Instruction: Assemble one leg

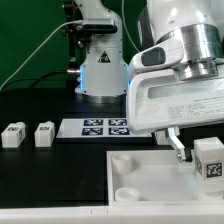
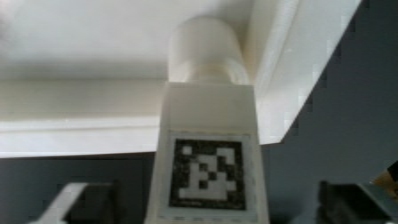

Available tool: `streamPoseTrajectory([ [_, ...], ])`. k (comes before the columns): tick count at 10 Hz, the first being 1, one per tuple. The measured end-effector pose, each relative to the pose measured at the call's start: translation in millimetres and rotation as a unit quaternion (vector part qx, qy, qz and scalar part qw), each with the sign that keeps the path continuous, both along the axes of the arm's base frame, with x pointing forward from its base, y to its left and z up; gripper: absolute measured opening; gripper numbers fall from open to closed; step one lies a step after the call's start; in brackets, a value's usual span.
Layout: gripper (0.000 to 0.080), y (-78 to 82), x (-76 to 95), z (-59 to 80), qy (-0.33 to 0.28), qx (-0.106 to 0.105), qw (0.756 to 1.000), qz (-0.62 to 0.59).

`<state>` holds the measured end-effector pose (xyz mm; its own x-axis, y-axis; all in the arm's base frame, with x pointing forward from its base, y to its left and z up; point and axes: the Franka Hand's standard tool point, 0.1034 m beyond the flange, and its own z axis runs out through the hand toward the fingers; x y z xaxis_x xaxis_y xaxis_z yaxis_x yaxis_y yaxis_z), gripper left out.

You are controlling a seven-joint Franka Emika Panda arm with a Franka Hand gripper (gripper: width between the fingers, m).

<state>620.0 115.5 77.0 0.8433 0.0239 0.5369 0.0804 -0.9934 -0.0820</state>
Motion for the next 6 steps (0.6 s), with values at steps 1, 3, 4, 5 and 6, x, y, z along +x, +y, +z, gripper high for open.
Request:
streamPoseTrajectory([
  [1,0.0624,0.0,0.0,0.0,0.000,0.000,1.000,0.000],
  [3,0.0642,0.0,0.0,0.0,0.000,0.000,1.000,0.000],
  [4,0.0648,0.0,0.0,0.0,0.000,0.000,1.000,0.000],
  [5,0.0648,-0.1,0.0,0.0,0.000,0.000,1.000,0.000],
  [6,0.0649,-0.1,0.0,0.0,0.000,0.000,1.000,0.000],
])
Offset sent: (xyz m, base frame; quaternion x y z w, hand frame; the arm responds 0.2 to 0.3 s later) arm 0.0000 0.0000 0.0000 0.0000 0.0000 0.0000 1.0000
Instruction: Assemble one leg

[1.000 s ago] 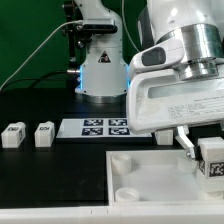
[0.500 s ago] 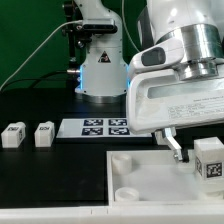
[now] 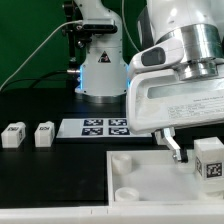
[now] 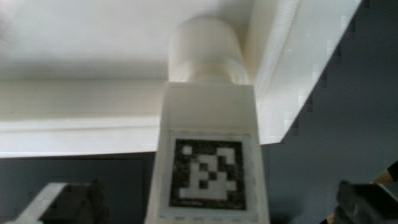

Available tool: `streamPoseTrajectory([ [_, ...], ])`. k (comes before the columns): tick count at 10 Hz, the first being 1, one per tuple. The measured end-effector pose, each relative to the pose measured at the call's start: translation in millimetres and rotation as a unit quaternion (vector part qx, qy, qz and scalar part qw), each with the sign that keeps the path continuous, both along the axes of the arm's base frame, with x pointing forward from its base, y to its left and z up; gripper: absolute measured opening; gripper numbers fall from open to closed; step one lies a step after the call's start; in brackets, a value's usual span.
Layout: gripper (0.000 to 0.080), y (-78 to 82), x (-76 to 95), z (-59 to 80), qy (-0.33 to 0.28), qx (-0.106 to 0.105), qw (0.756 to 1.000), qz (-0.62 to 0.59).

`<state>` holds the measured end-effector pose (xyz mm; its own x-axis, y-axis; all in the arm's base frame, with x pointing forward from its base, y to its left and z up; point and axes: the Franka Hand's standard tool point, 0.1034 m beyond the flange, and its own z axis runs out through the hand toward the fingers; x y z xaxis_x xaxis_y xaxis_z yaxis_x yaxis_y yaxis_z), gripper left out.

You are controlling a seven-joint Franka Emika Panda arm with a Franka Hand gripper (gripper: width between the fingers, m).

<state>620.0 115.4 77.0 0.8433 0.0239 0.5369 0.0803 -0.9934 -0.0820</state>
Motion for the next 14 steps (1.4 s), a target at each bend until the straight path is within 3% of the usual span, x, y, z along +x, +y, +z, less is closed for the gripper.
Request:
streamPoseTrajectory([
  [4,0.0649,-0.8,0.1,1.1,0.004,0.000,1.000,0.000],
  [7,0.0649,-4.2,5.8,36.8,0.023,0.016,0.999,-0.015],
  [9,0.0649,-5.9,6.7,42.7,0.032,0.047,0.996,-0.066],
  [12,0.0649,-7.8,3.0,30.9,0.055,0.122,0.971,-0.198],
  [13,0.0649,-6.9,1.1,27.5,0.061,0.136,0.963,-0.224],
  [14,0.0649,-8.1,0.2,25.7,0.066,0.135,0.963,-0.223],
])
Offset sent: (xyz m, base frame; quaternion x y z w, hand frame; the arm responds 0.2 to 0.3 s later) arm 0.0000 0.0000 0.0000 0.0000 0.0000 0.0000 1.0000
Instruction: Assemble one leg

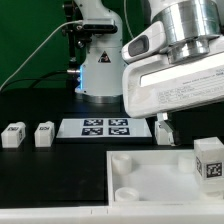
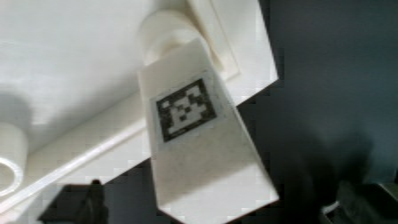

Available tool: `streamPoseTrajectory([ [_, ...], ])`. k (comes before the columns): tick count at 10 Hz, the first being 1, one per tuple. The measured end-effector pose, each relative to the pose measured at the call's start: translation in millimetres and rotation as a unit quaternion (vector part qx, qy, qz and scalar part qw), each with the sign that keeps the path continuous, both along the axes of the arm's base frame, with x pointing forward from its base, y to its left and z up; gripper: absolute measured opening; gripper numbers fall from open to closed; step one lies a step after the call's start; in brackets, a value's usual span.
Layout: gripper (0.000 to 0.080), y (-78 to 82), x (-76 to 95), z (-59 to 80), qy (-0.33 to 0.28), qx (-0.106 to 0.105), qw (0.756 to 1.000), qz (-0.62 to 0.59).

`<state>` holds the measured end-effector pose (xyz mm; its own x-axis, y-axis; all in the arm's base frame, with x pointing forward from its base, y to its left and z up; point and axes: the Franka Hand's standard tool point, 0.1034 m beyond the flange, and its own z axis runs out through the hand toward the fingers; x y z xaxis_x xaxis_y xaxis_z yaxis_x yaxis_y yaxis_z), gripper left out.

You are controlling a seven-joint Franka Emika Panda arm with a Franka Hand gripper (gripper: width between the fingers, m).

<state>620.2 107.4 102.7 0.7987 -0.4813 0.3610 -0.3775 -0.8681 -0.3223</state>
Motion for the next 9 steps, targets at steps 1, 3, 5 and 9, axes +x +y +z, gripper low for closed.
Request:
streamPoseTrajectory([
  [1,0.0649,-0.8,-0.8,-0.5,0.019,0.005,1.000,0.006],
  [3,0.0649,6.5,-2.5,4.0,0.055,0.018,0.998,0.019],
  [5,0.0649,10.9,-0.6,13.3,0.152,0.050,0.986,0.054],
  [9,0.0649,2.9,-16.0,6.3,0.274,0.093,0.954,0.082],
])
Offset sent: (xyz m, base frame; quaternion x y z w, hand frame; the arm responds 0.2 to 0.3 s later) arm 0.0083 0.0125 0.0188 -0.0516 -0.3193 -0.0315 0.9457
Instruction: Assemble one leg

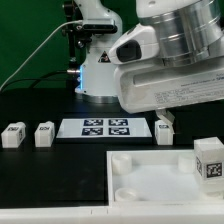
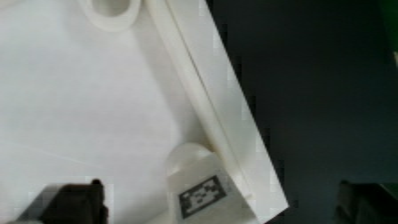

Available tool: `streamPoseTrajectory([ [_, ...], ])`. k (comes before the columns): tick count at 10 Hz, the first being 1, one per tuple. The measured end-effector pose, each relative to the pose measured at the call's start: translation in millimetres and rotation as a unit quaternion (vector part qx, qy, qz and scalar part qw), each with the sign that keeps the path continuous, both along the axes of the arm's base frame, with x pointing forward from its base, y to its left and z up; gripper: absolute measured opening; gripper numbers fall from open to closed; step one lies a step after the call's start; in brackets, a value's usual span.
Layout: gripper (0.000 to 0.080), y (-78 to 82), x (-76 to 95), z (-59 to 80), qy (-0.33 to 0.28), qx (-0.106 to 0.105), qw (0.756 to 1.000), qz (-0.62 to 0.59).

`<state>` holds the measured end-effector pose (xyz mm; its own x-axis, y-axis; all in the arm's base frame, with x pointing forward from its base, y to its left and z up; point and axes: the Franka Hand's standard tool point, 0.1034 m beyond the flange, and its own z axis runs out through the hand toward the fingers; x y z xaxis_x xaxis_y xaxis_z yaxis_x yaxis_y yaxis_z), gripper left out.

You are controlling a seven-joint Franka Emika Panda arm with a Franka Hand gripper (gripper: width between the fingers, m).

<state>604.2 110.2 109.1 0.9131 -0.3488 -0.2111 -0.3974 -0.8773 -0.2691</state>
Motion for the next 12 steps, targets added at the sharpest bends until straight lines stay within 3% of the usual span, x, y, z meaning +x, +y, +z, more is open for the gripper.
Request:
streamPoseTrajectory([
  [1,0.0649,-0.5,3.8,-1.1,-0.012,-0.005,1.000,-0.002],
  [3,0.0649,-3.5,10.3,-5.8,-0.020,-0.038,0.999,0.034],
  [4,0.0649,2.7,15.7,-1.9,-0.031,-0.057,0.996,0.053],
  [5,0.0649,8.3,19.1,-2.9,-0.044,-0.063,0.995,0.064],
  [12,0.0649,-5.8,28.0,-27.4,-0.050,-0.058,0.995,0.069],
])
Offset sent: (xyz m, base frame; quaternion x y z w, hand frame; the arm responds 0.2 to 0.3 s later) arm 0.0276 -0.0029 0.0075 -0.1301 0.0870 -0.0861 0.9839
